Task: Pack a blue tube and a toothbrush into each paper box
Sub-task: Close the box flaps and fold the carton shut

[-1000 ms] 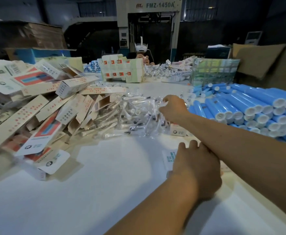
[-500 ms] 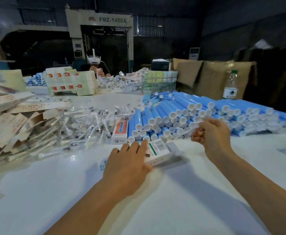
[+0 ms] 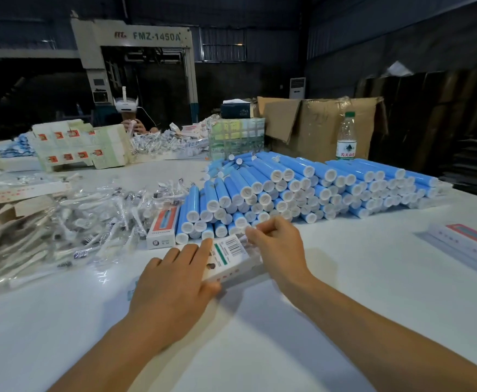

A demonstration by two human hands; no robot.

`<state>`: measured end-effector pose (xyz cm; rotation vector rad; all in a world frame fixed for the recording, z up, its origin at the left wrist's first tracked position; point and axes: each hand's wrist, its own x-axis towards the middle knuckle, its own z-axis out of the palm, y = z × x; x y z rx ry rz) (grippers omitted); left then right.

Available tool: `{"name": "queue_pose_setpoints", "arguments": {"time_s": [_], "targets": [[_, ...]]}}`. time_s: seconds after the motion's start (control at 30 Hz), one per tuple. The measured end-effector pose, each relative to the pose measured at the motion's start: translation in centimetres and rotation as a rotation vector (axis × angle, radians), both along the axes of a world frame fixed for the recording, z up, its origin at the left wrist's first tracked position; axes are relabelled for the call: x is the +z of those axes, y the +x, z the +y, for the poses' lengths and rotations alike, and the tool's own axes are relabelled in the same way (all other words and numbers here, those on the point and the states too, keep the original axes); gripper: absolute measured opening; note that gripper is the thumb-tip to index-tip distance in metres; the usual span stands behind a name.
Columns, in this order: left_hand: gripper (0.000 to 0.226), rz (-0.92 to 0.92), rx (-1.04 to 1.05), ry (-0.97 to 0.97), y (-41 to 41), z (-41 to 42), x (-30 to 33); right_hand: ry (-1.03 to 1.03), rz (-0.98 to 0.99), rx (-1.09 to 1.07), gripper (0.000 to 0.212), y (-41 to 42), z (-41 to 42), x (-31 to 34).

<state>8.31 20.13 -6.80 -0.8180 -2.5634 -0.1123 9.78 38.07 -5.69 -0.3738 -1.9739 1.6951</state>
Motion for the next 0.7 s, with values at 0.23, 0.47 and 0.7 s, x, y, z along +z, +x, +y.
{"name": "queue_pose_setpoints", "arguments": {"time_s": [0.23, 0.47, 0.7], "targets": [[0.067, 0.015, 0.002, 0.028, 0.0, 0.0, 0.0, 0.151, -0.017, 0.136, 0.033, 0.8, -1.9, -0.1], [0.068, 0.017, 0.034, 0.053, -0.4, -0.4, 0.2, 0.081, 0.12, 0.118, 0.026, 0.8, -1.5, 0.2], [0.068, 0.009, 0.097, 0.091, -1.0, -1.0, 0.3, 0.091, 0.237, 0.01, 0.018, 1.7, -1.3, 0.6]]}}
